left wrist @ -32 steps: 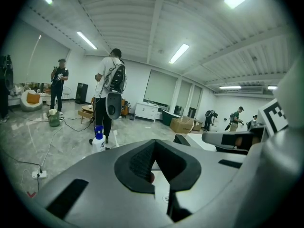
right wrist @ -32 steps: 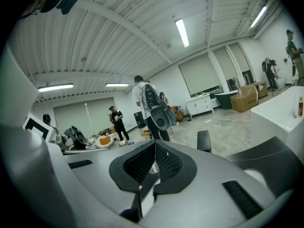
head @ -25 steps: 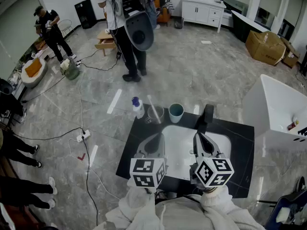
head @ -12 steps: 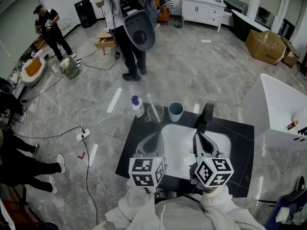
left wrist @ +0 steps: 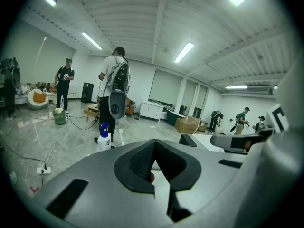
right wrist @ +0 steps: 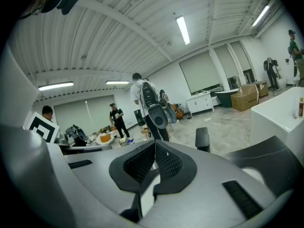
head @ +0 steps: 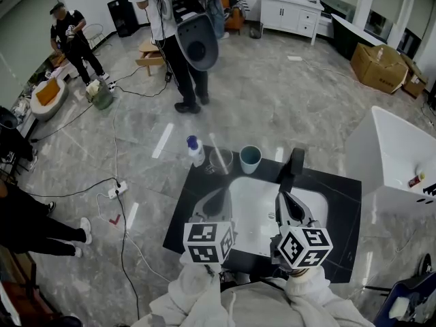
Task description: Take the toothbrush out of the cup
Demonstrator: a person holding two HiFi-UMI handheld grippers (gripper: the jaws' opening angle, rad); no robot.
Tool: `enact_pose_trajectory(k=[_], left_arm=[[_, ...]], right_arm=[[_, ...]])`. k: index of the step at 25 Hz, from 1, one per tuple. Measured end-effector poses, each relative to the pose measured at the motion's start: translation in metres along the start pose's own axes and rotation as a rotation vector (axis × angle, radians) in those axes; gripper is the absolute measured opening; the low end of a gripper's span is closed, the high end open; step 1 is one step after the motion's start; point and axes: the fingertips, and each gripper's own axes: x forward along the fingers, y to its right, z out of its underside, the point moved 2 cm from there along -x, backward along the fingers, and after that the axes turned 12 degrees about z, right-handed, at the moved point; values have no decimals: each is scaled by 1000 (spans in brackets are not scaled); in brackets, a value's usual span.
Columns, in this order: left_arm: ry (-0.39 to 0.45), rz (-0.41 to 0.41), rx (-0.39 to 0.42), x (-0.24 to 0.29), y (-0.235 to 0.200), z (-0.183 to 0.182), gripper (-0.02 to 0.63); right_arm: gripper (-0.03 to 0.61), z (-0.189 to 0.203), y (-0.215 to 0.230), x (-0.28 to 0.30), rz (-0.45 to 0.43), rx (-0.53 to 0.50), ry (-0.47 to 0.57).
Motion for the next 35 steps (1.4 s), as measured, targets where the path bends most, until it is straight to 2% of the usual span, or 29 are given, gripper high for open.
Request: enact_pose_trajectory(k=[5, 15, 24, 28, 35], left_arm=[[-6, -14, -6, 11, -8, 0, 8], [-49, -75, -64, 43, -56, 8, 8], [-68, -94, -86, 84, -90, 11, 9], [-86, -88, -97, 102, -102, 12, 63], [-127, -134, -101, 129, -126, 17, 78]], right_arm=[[23, 6, 8, 5, 9, 8, -20], [23, 42, 5, 36, -11, 10, -138], [23, 64, 1, 69, -28, 9, -213], [23, 74, -5, 79, -39, -19, -237], [21, 91, -12, 98, -67, -17, -287]])
